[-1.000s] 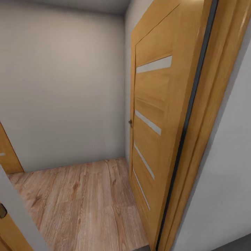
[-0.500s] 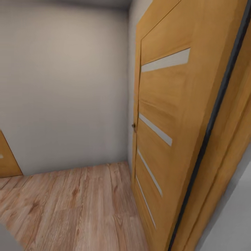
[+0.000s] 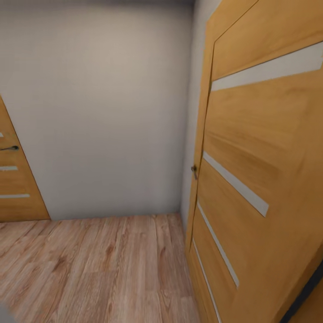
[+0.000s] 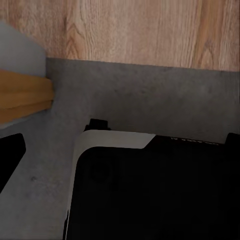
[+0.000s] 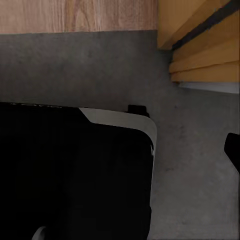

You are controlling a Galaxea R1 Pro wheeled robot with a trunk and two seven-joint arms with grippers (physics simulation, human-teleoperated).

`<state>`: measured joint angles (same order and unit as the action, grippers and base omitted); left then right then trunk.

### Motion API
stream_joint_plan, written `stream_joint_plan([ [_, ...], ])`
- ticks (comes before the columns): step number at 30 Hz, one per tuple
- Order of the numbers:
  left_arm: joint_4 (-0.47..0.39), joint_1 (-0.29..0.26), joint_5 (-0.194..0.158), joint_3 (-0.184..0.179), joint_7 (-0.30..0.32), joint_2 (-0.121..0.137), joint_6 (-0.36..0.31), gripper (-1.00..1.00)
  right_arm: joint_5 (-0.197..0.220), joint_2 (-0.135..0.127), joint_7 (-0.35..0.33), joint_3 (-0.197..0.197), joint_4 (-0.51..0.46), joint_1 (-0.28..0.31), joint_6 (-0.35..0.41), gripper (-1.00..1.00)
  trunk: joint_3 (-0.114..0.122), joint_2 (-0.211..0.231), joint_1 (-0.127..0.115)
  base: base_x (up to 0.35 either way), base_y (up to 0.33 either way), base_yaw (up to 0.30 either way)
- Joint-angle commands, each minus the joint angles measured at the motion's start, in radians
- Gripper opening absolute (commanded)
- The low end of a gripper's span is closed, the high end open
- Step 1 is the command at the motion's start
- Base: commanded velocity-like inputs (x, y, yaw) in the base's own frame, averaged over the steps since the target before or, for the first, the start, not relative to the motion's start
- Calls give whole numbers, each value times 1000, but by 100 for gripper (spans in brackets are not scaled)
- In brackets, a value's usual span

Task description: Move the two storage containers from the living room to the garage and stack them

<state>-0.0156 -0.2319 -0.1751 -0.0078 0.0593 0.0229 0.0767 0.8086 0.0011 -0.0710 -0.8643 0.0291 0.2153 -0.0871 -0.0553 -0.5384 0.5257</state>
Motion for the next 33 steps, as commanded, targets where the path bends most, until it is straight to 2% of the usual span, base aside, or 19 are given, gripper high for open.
stream_joint_plan([
  [1,2,-1,-9,-1,5,0,3,100,11,0,-7,-7,3,1,-5,100,-2,-2,1,322,0,269],
  [5,2,-1,-9,-1,5,0,3,100,11,0,-7,-7,3,1,-5,100,-2,-2,1,322,0,249],
  [16,2,-1,-9,-1,5,0,3,100,11,0,-7,-7,3,1,-5,100,-2,-2,1,322,0,56],
  [23,2,-1,-9,-1,5,0,3,100,11,0,-7,-7,3,1,-5,100,-2,-2,1,322,0,201],
  [33,2,-1,-12,0,5,3,4,100,11,0,-7,-7,3,1,-5,100,-2,-2,1,240,0,32],
])
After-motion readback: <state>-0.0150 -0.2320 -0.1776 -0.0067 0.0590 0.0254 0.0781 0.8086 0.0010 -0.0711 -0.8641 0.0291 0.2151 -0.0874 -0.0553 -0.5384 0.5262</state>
